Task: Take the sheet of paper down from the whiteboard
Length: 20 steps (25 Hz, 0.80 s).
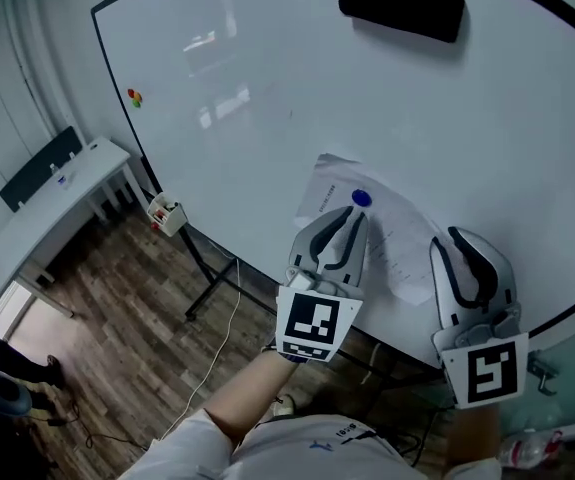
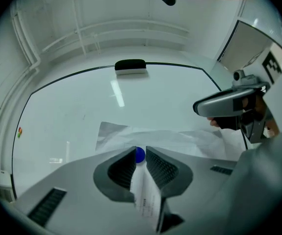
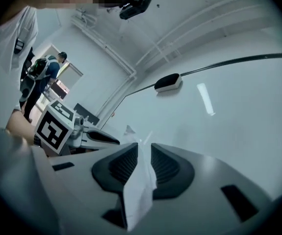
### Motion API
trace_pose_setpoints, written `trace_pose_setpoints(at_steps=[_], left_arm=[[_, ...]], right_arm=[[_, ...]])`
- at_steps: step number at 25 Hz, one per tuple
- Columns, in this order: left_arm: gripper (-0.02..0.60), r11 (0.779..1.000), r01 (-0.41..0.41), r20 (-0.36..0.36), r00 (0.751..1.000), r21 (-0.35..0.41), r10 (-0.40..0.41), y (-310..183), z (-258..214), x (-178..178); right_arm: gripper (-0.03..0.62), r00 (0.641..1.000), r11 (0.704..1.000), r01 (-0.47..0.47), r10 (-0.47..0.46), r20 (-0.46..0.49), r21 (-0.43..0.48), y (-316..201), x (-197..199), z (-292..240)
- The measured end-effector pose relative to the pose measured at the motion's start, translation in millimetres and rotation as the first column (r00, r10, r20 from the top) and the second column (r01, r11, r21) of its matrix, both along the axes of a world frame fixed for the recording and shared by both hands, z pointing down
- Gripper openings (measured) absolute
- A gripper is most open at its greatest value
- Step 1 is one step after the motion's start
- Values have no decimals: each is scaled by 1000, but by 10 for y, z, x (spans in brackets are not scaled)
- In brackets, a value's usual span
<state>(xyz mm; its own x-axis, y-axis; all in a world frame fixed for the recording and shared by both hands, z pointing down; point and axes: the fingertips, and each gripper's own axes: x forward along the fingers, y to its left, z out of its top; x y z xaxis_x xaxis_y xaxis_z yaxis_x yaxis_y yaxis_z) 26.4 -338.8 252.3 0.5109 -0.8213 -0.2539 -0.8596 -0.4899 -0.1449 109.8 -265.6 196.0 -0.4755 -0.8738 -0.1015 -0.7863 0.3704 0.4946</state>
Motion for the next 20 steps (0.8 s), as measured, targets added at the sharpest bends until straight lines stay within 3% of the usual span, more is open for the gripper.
trace_pose_setpoints(at_steps=[3,9,15,20], left_arm=[[114,1000,-6,12,1000,10,6,-103,-19,30],[146,999,6,27,1000,45,-7,-209,-52,90],[147,999,-6,29,1000,41,5,-266,-7,146],[147,999,-9,15,1000,39,9,-263,-10,154]], right_arm=[[95,996,999,-45,44,-80,-14,-91,-20,52],[107,938,991,-134,123,-325,-14,-262,-60,173],[135,881,966,-257,228,-415,-15,-470,-60,330],[133,809,939,-343,309,-500,25,-555,-22,357]])
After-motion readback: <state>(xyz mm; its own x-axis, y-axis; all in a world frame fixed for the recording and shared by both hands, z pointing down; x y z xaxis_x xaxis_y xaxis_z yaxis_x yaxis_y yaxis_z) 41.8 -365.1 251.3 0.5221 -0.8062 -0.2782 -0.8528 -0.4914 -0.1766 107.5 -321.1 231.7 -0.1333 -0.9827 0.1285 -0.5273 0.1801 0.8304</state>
